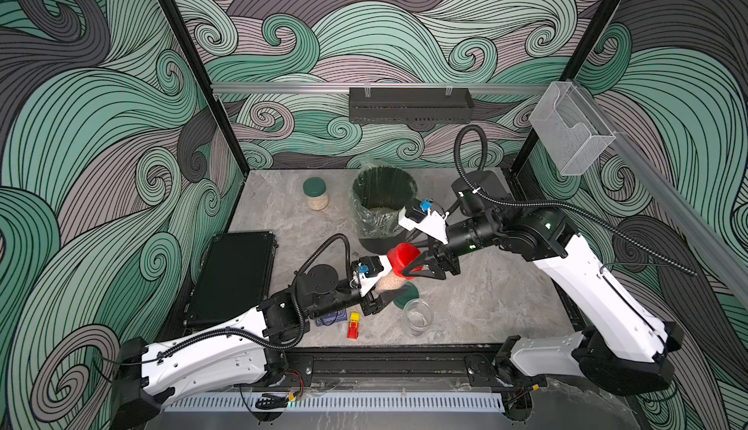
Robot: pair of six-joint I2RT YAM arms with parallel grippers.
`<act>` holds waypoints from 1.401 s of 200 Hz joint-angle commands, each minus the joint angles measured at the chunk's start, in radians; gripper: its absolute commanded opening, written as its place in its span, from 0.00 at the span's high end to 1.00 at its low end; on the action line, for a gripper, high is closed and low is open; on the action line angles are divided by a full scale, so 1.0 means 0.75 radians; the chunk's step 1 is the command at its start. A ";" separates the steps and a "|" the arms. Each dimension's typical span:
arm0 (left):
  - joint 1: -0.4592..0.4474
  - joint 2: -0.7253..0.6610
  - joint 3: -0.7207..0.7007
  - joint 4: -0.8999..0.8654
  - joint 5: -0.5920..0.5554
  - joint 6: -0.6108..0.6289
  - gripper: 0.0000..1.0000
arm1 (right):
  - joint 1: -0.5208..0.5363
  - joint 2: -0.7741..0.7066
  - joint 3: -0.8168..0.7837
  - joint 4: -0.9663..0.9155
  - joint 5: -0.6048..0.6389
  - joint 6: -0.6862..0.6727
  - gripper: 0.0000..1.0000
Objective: Empty expired oatmeal from jars
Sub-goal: Unscrew the lid from the jar, then place the lid at the center of the board.
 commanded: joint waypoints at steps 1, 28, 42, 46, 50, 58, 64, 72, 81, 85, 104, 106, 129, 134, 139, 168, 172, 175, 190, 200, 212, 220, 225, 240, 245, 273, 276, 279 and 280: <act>0.013 0.016 0.053 -0.021 -0.018 -0.066 0.47 | -0.048 -0.072 -0.005 0.067 -0.352 -0.443 0.69; 0.012 -0.009 0.034 -0.028 -0.034 -0.072 0.47 | -0.144 -0.060 0.014 0.062 -0.448 -0.560 0.68; 0.012 -0.023 0.029 -0.031 -0.043 -0.072 0.47 | -0.179 -0.069 0.007 0.064 -0.475 -0.623 0.67; 0.012 -0.025 0.026 -0.032 -0.045 -0.072 0.47 | -0.186 -0.073 0.004 0.064 -0.482 -0.642 0.66; 0.012 -0.027 0.026 -0.032 -0.048 -0.070 0.47 | -0.194 -0.075 0.003 0.064 -0.489 -0.663 0.66; 0.012 -0.028 0.026 -0.036 -0.050 -0.072 0.47 | -0.207 -0.077 0.001 0.064 -0.501 -0.695 0.65; 0.012 -0.030 0.026 -0.038 -0.050 -0.074 0.47 | -0.215 -0.080 0.003 0.064 -0.506 -0.716 0.65; 0.012 -0.029 0.025 -0.035 -0.050 -0.076 0.47 | -0.223 -0.077 0.010 0.062 -0.505 -0.736 0.64; 0.013 -0.027 0.025 -0.037 -0.053 -0.076 0.47 | -0.229 -0.075 0.022 0.062 -0.505 -0.750 0.63; 0.011 -0.027 0.025 -0.037 -0.054 -0.076 0.47 | -0.233 -0.072 0.030 0.061 -0.503 -0.750 0.63; 0.013 -0.031 0.024 -0.037 -0.069 -0.075 0.48 | -0.235 -0.051 0.084 0.047 -0.513 -0.750 0.63; 0.012 -0.033 0.024 -0.035 -0.070 -0.074 0.48 | -0.236 -0.049 0.091 0.046 -0.514 -0.749 0.63; 0.012 -0.040 0.040 -0.042 -0.078 -0.070 0.48 | -0.237 -0.023 0.145 0.056 -0.461 -0.622 0.65; 0.013 -0.044 0.046 -0.048 -0.078 -0.069 0.47 | -0.236 -0.024 0.146 0.075 -0.426 -0.565 0.65; 0.013 -0.050 0.050 -0.054 -0.080 -0.066 0.48 | -0.237 -0.033 0.134 0.113 -0.374 -0.474 0.65; 0.011 -0.100 0.075 -0.096 -0.117 -0.062 0.48 | -0.242 -0.214 -0.193 0.514 0.217 0.234 0.64; 0.012 -0.105 0.076 -0.103 -0.124 -0.062 0.48 | -0.245 -0.243 -0.247 0.553 0.299 0.304 0.62; 0.013 -0.111 0.077 -0.106 -0.127 -0.062 0.48 | -0.248 -0.262 -0.287 0.575 0.354 0.361 0.61; 0.013 -0.127 0.078 -0.128 -0.154 -0.056 0.48 | -0.270 -0.325 -0.413 0.579 0.588 0.598 0.57; 0.013 -0.136 0.081 -0.152 -0.167 -0.062 0.48 | -0.296 -0.351 -0.485 0.528 0.694 0.735 0.58; 0.012 -0.145 0.075 -0.163 -0.190 -0.091 0.48 | -0.319 -0.390 -0.608 0.505 0.782 0.843 0.57; 0.011 -0.148 0.070 -0.156 -0.201 -0.101 0.48 | -0.324 -0.416 -0.706 0.506 0.848 0.903 0.58; 0.012 -0.147 0.065 -0.151 -0.201 -0.103 0.48 | -0.328 -0.425 -0.763 0.505 0.874 0.924 0.58; 0.013 -0.140 0.060 -0.142 -0.207 -0.104 0.48 | -0.343 -0.426 -0.914 0.506 0.934 1.009 0.57; 0.012 -0.138 0.060 -0.144 -0.207 -0.107 0.48 | -0.346 -0.422 -0.952 0.508 0.936 1.032 0.57; 0.012 -0.134 0.061 -0.159 -0.208 -0.119 0.48 | -0.365 -0.359 -1.161 0.567 0.980 1.214 0.55; 0.012 -0.134 0.061 -0.161 -0.207 -0.120 0.48 | -0.366 -0.349 -1.180 0.575 0.985 1.232 0.55; 0.013 -0.134 0.060 -0.163 -0.209 -0.121 0.48 | -0.366 -0.341 -1.199 0.582 0.992 1.248 0.55; 0.013 -0.134 0.061 -0.164 -0.209 -0.121 0.48 | -0.366 -0.337 -1.204 0.584 0.994 1.257 0.55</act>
